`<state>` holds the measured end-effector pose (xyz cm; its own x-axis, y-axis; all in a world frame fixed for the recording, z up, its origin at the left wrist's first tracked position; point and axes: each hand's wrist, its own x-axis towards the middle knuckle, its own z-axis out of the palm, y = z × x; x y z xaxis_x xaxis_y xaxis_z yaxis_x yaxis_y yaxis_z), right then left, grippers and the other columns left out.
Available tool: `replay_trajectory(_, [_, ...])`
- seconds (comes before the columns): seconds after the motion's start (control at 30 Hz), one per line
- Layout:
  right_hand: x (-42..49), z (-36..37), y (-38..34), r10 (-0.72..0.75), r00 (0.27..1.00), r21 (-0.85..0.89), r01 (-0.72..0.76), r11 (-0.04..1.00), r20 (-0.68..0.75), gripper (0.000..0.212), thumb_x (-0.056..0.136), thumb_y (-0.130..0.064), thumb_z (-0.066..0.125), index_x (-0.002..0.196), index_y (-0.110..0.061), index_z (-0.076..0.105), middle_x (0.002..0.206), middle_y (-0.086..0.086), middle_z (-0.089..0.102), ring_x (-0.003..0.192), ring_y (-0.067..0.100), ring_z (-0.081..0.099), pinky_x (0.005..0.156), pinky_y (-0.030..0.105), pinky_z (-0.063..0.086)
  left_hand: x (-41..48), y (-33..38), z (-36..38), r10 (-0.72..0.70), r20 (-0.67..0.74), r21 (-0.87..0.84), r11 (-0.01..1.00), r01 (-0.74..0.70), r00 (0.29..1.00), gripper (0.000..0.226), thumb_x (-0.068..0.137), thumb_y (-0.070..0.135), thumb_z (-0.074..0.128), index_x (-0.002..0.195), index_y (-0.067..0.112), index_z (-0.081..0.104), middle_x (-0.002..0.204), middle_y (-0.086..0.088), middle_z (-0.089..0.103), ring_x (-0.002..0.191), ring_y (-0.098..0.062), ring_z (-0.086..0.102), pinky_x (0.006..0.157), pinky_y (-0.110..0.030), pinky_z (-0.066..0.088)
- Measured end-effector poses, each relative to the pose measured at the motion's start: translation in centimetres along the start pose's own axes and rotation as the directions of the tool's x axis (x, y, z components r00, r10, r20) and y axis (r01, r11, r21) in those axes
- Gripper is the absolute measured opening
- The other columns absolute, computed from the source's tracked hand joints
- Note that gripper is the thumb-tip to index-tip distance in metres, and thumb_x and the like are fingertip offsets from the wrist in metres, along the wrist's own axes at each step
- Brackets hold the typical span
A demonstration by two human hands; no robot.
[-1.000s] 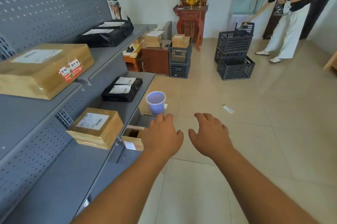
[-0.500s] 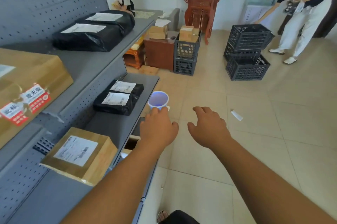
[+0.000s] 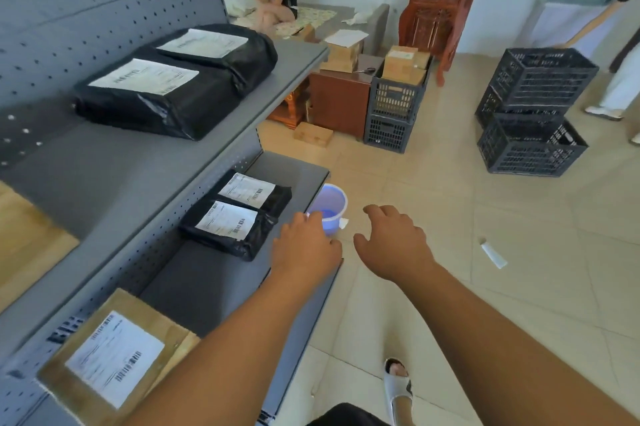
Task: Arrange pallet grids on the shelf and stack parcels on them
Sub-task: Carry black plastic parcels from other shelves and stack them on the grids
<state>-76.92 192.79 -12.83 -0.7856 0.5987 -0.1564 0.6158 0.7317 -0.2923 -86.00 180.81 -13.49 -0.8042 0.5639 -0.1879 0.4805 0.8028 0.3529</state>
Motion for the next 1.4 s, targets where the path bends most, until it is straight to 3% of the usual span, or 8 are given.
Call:
replay_trajectory(0.2, [9.1, -0.5, 0.8, -0.218, 0.971, -0.011, 0.22, 0.975, 0.093, 0.045, 0.098, -0.04, 0.047, 0.139, -0.022, 0.044, 0.136, 0.006, 0.049, 0.12, 0.032, 0.05, 0.094, 0.041, 0.04, 5.6, 0.8, 0.4, -0.248, -0.02, -0.002, 0.969, 0.248, 0.969, 0.043, 0.097, 0.043, 0.048, 0.133, 0.02, 0.047, 0.134, -0.009, 0.047, 0.123, -0.033, 0.049, 0.093, -0.045, 0.044])
replay_trajectory(0.4, [15.9, -0.6, -0.9, -0.41, 0.893, 0.007, 0.416, 0.909, 0.185, 0.032, 0.094, -0.033, 0.051, 0.12, -0.016, 0.051, 0.124, 0.007, 0.056, 0.112, 0.034, 0.053, 0.087, 0.04, 0.044, 7.8, 0.4, 1.0, -0.512, 0.003, -0.056, 0.857, 0.512, 0.859, 0.049, 0.095, 0.042, 0.049, 0.14, 0.024, 0.043, 0.137, -0.007, 0.045, 0.126, -0.031, 0.046, 0.098, -0.047, 0.043])
replay_trajectory(0.53, [18.7, 0.6, -3.3, -0.491, 0.823, 0.02, 0.507, 0.862, 0.287, 0.05, 0.096, -0.034, 0.049, 0.143, -0.019, 0.042, 0.138, 0.008, 0.049, 0.125, 0.033, 0.047, 0.095, 0.04, 0.043, 8.6, -1.4, 1.3, -0.633, 0.009, -0.079, 0.771, 0.632, 0.774, 0.047, 0.095, 0.042, 0.049, 0.139, 0.025, 0.043, 0.134, -0.006, 0.046, 0.125, -0.03, 0.046, 0.094, -0.045, 0.043])
replay_trajectory(0.77, [22.3, 3.0, -6.8, -0.553, 0.753, -0.058, 0.608, 0.792, 0.357, 0.051, 0.097, -0.037, 0.049, 0.145, -0.019, 0.04, 0.143, 0.009, 0.045, 0.129, 0.032, 0.044, 0.1, 0.041, 0.041, 10.1, -4.2, 2.0, -0.738, 0.03, -0.208, 0.655, 0.726, 0.674, 0.037, 0.092, 0.037, 0.052, 0.126, 0.025, 0.051, 0.12, -0.004, 0.051, 0.114, -0.029, 0.052, 0.093, -0.046, 0.048])
replay_trajectory(1.0, [25.9, 5.5, -9.1, -0.606, 0.666, -0.066, 0.695, 0.716, 0.435, 0.048, 0.096, -0.04, 0.049, 0.138, -0.017, 0.043, 0.138, 0.011, 0.047, 0.125, 0.035, 0.046, 0.098, 0.044, 0.041, 11.6, -4.9, 3.1, -0.819, -0.003, -0.262, 0.554, 0.79, 0.574, 0.052, 0.093, 0.04, 0.051, 0.141, 0.029, 0.037, 0.137, -0.004, 0.047, 0.122, -0.03, 0.049, 0.095, -0.046, 0.045])
replay_trajectory(1.17, [28.3, 7.3, -9.9, -0.656, 0.601, -0.064, 0.758, 0.65, 0.457, 0.045, 0.094, -0.041, 0.05, 0.131, -0.016, 0.045, 0.132, 0.012, 0.049, 0.12, 0.035, 0.048, 0.094, 0.043, 0.042, 13.8, -5.0, 3.5, -0.882, -0.046, -0.296, 0.461, 0.837, 0.47, 0.052, 0.096, 0.045, 0.051, 0.143, 0.027, 0.039, 0.141, -0.004, 0.046, 0.125, -0.031, 0.048, 0.098, -0.047, 0.044])
replay_trajectory(1.4, [31.5, 10.9, -10.9, -0.701, 0.571, -0.052, 0.789, 0.612, 0.427, 0.055, 0.095, -0.048, 0.05, 0.14, -0.019, 0.04, 0.135, 0.011, 0.046, 0.119, 0.036, 0.047, 0.095, 0.044, 0.042, 17.7, -6.7, 5.5, -0.914, -0.1, -0.301, 0.405, 0.863, 0.394, 0.055, 0.096, 0.053, 0.047, 0.143, 0.025, 0.04, 0.141, -0.004, 0.043, 0.126, -0.031, 0.044, 0.1, -0.046, 0.039])
